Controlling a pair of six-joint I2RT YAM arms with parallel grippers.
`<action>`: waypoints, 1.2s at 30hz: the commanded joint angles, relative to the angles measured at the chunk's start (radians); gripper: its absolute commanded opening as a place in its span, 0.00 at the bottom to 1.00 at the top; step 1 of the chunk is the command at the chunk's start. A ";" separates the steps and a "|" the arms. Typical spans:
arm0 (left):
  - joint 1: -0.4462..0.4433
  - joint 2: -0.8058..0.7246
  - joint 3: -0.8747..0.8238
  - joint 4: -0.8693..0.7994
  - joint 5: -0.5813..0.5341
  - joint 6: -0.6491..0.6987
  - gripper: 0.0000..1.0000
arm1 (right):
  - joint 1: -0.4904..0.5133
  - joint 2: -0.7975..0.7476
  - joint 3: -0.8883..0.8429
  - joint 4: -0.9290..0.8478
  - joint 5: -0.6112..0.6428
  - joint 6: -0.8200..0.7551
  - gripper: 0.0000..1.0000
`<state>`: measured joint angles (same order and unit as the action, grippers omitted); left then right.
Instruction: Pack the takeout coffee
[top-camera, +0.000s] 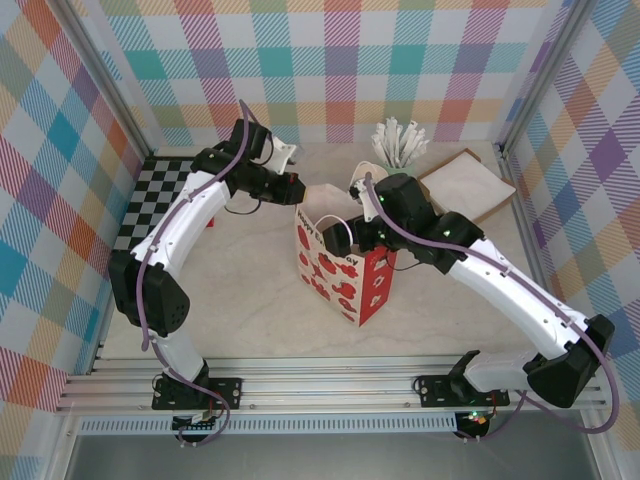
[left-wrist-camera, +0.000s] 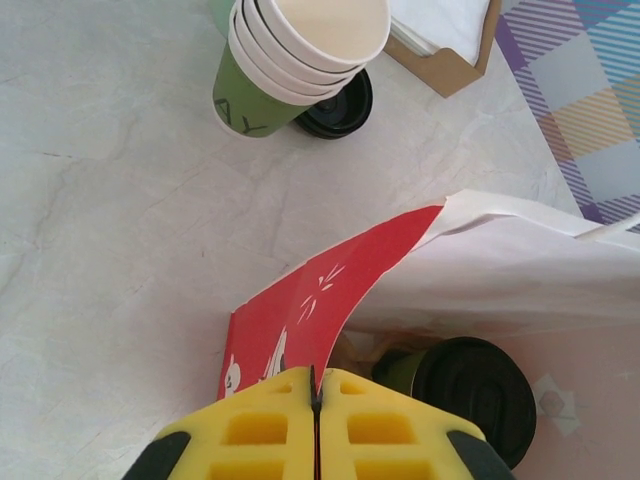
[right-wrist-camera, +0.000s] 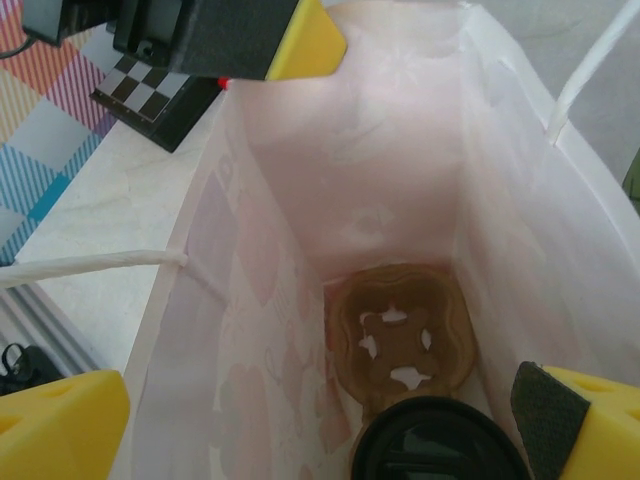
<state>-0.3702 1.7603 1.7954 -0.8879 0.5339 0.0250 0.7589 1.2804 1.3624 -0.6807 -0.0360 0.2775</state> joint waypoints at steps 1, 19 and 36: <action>0.019 -0.015 0.007 0.031 -0.021 -0.026 0.09 | 0.002 0.000 0.058 -0.135 -0.068 0.026 1.00; 0.013 -0.416 -0.321 0.315 0.056 0.090 1.00 | 0.003 0.053 -0.002 0.037 0.092 -0.161 1.00; 0.002 -0.386 -0.256 0.197 -0.183 -0.247 1.00 | 0.003 -0.006 -0.035 0.236 0.149 -0.015 1.00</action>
<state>-0.3637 1.3739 1.5211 -0.6411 0.3630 -0.0982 0.7589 1.2903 1.3407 -0.5297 0.0639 0.1802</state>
